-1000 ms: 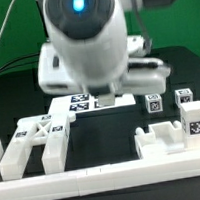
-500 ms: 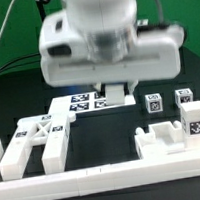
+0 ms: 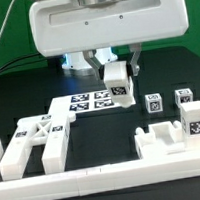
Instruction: Assemble chair
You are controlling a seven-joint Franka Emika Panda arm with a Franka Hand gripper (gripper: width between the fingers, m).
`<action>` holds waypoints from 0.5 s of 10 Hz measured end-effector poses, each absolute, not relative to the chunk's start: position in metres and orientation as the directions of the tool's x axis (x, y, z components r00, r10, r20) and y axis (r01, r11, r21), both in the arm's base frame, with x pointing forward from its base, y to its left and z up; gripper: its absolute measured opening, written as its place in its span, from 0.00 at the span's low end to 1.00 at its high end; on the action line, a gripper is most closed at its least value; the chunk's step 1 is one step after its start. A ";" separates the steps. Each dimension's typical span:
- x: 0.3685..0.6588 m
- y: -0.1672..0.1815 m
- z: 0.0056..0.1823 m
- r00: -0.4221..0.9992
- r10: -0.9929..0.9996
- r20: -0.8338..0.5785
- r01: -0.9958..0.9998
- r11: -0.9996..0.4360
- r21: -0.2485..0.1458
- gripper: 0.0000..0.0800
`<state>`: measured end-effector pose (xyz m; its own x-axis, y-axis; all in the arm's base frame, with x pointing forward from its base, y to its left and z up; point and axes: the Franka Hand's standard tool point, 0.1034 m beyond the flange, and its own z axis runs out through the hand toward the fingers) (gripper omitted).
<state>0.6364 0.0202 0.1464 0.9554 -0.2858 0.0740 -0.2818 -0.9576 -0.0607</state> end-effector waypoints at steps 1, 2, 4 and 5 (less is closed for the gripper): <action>0.639 0.022 0.146 0.948 -0.282 0.146 -0.275 -0.959 -0.069 0.36; 0.640 0.025 0.143 0.941 -0.279 0.194 -0.270 -0.960 -0.072 0.36; 0.636 0.047 0.127 0.895 -0.240 0.376 -0.231 -0.970 -0.071 0.36; 0.636 0.053 0.119 0.861 -0.224 0.457 -0.215 -0.974 -0.073 0.36</action>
Offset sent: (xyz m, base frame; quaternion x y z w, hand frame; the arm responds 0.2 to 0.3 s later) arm -0.0070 0.0056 -0.0178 -0.0895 0.2231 -0.0658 0.9684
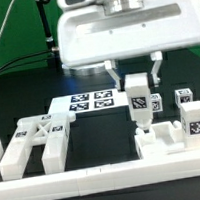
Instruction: Assemble chair
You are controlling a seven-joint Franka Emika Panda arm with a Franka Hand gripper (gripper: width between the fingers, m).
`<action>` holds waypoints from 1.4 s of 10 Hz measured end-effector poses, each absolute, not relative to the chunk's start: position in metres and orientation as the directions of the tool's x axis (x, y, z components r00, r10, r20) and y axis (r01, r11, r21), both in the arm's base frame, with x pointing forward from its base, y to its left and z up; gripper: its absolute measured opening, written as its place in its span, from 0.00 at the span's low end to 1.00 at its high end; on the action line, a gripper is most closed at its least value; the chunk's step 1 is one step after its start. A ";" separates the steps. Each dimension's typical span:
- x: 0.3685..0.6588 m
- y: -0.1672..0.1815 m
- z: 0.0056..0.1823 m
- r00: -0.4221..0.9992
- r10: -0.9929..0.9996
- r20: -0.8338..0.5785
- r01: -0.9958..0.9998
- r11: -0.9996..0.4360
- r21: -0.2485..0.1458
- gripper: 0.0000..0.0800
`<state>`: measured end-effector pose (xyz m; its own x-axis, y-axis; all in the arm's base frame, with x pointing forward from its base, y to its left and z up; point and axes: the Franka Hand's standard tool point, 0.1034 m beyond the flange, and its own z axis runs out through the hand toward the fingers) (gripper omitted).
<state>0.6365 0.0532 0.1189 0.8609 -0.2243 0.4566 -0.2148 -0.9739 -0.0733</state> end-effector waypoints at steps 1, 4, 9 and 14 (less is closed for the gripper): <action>0.636 0.059 0.110 0.828 -0.213 0.519 -0.206 -0.976 -0.073 0.36; 0.635 0.058 0.108 0.830 -0.206 0.518 -0.202 -0.977 -0.065 0.36; 0.634 0.061 0.096 0.820 -0.174 0.545 -0.179 -0.983 -0.044 0.36; 0.631 0.054 0.085 0.828 -0.152 0.540 -0.168 -0.986 -0.020 0.36</action>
Offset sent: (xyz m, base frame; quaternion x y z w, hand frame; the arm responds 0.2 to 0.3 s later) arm 0.0000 0.0000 0.0000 0.0000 0.0000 0.0000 1.0000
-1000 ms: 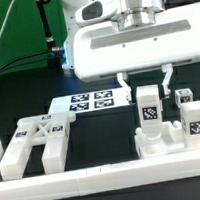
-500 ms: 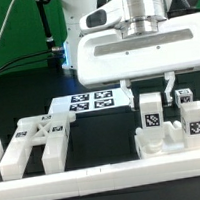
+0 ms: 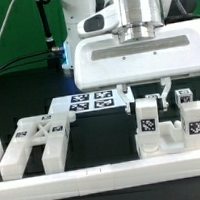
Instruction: Assemble chair
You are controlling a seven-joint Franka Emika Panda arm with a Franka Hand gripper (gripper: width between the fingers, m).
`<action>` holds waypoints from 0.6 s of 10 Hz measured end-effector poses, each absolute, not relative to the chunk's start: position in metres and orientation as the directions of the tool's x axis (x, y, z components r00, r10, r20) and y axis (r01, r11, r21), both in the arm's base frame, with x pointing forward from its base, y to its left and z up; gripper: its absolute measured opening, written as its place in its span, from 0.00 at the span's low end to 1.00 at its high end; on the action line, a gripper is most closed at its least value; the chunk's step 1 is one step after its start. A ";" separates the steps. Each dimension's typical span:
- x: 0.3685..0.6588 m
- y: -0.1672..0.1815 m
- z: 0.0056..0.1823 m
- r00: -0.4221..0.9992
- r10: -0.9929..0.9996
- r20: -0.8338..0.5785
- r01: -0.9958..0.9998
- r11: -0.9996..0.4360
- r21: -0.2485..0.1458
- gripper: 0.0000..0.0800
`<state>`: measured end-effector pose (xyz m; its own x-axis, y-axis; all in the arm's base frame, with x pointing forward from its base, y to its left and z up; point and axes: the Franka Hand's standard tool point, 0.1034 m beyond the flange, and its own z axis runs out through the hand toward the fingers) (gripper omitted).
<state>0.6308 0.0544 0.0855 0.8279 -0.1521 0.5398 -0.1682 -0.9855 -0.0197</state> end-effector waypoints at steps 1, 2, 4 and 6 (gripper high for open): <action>0.630 0.054 0.082 0.830 -0.147 0.539 -0.166 -0.986 -0.015 0.36; 0.631 0.054 0.081 0.820 -0.143 0.555 -0.163 -0.987 -0.014 0.36; 0.633 0.054 0.080 0.797 -0.128 0.590 -0.152 -0.988 -0.009 0.36; 0.634 0.051 0.080 0.797 -0.119 0.593 -0.147 -0.989 -0.002 0.36</action>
Offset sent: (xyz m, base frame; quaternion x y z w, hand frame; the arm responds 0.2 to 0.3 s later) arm -0.0046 0.0064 -0.0137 0.0241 0.0189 0.0155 0.9994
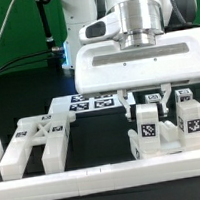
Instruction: Assemble chair
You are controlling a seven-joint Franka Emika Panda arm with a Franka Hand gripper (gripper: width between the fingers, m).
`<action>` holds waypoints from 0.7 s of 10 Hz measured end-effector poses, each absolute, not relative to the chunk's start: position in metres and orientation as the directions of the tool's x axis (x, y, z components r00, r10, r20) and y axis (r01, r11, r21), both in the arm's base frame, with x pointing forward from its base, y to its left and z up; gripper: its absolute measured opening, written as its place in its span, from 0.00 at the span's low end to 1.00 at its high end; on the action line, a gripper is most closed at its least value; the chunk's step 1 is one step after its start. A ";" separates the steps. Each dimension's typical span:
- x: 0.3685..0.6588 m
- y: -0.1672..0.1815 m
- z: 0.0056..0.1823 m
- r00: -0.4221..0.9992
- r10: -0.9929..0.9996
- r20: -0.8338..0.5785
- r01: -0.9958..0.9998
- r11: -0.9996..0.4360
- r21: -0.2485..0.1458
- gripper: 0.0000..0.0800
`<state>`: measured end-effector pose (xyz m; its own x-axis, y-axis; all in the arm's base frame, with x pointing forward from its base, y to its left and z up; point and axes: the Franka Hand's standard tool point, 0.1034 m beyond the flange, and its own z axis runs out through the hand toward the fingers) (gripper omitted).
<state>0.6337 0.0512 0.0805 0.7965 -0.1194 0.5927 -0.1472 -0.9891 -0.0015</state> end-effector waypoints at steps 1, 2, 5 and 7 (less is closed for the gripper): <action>0.634 0.052 0.080 0.797 -0.114 0.593 -0.143 -0.990 0.002 0.37; 0.634 0.051 0.080 0.798 -0.110 0.592 -0.140 -0.990 0.004 0.37; 0.633 0.049 0.080 0.799 -0.104 0.593 -0.137 -0.990 0.011 0.80; 0.633 0.049 0.080 0.799 -0.099 0.592 -0.134 -0.991 0.014 0.81</action>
Offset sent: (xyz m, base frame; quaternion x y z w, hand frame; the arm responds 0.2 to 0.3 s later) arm 0.0000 0.0000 0.0000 0.0000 0.0000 0.0000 1.0000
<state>0.6335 0.0494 0.0804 0.7995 -0.0994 0.5924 -0.1336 -0.9909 0.0139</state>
